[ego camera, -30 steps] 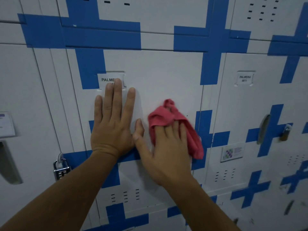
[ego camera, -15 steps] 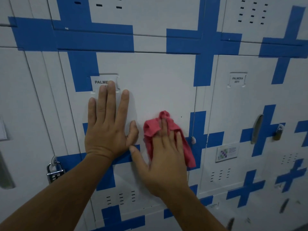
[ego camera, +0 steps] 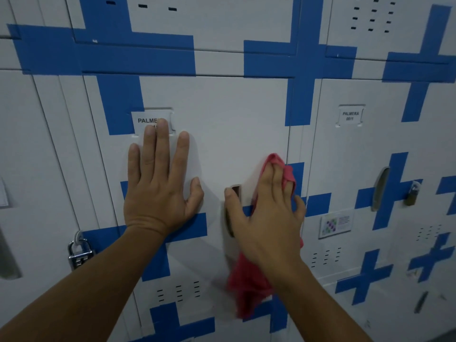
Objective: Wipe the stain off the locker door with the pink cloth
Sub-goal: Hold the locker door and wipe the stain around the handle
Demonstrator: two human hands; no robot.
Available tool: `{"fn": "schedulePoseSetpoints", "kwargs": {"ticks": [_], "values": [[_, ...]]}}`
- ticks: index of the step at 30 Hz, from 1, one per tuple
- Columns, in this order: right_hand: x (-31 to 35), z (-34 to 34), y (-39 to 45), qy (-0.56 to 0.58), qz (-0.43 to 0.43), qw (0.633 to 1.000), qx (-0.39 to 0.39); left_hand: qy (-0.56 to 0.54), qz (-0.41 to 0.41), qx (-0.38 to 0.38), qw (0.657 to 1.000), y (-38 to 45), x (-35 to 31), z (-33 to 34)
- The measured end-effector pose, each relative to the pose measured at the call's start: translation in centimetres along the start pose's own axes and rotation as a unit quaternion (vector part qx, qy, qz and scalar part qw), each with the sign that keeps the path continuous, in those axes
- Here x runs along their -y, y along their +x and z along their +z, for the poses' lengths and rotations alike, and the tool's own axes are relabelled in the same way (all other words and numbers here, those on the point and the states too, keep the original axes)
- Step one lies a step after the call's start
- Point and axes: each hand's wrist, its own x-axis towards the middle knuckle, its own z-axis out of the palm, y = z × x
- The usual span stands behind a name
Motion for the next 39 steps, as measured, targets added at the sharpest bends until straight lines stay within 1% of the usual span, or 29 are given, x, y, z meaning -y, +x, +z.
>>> {"fn": "schedulePoseSetpoints", "kwargs": {"ticks": [2, 7, 13, 19, 25, 31, 37, 39], "values": [[0.0, 0.0, 0.0, -0.009, 0.002, 1.000, -0.002, -0.001, 0.000, -0.001, 1.000, -0.1, 0.1, 0.0], [-0.1, 0.3, -2.2, -0.026, -0.020, 0.999, 0.042, -0.003, -0.001, -0.002, 1.000, -0.1, 0.1, 0.0], [0.0, 0.0, -1.0, -0.026, -0.011, 0.999, 0.018, 0.001, 0.000, 0.000, 1.000, -0.1, 0.0, 0.0], [-0.2, 0.2, -2.0, -0.026, -0.010, 0.999, 0.039, 0.000, 0.000, 0.002, 1.000, -0.1, 0.1, 0.0], [-0.3, -0.2, -0.4, -0.014, -0.006, 1.000, 0.018, -0.004, 0.001, 0.002, 1.000, -0.1, 0.1, -0.1], [-0.8, 2.5, -4.3, -0.014, -0.034, 0.996, 0.085, 0.003, -0.002, 0.009, 1.000, 0.0, 0.1, -0.1], [-1.0, 3.9, -4.2, 0.005, -0.036, 0.993, 0.112, 0.004, -0.002, 0.009, 1.000, -0.1, 0.1, 0.0], [-0.9, 3.6, -3.2, 0.026, -0.032, 0.993, 0.108, 0.003, -0.004, 0.009, 1.000, -0.1, 0.0, 0.0]]}}
